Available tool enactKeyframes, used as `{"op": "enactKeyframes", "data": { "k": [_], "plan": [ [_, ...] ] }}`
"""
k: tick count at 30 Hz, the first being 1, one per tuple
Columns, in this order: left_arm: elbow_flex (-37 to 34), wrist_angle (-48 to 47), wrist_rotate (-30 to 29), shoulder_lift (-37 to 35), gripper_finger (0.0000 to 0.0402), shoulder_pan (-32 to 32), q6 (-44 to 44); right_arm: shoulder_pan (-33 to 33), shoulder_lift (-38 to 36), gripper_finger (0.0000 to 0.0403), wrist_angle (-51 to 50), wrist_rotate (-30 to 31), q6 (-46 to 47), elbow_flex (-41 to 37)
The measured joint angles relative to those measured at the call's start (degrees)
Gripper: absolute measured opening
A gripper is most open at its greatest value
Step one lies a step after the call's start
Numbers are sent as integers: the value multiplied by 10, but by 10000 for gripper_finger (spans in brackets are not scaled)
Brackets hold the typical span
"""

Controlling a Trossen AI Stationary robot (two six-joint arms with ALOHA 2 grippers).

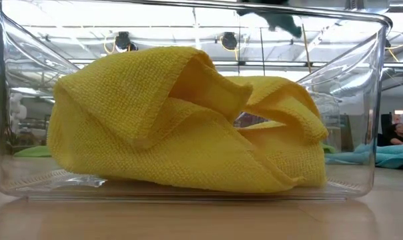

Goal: Sort microfiber towel by color & place in baskets
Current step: Put the bottom blue towel into the top transparent bin

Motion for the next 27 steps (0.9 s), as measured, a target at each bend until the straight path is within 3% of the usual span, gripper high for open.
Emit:
{"op": "enactKeyframes", "data": {
  "k": [11, 17, 27],
  "plan": [
    [0, -142, 3, 3, 22, 105, -90, 4, -1, 249, -228, 0, 179, 0],
    [-20, -125, 66, 5, 22, 151, -90, 30, -20, 219, -303, 11, 251, 0],
    [-92, -36, 136, 7, 23, 188, -86, 96, -83, 174, -322, 130, 284, 0]
  ]
}}
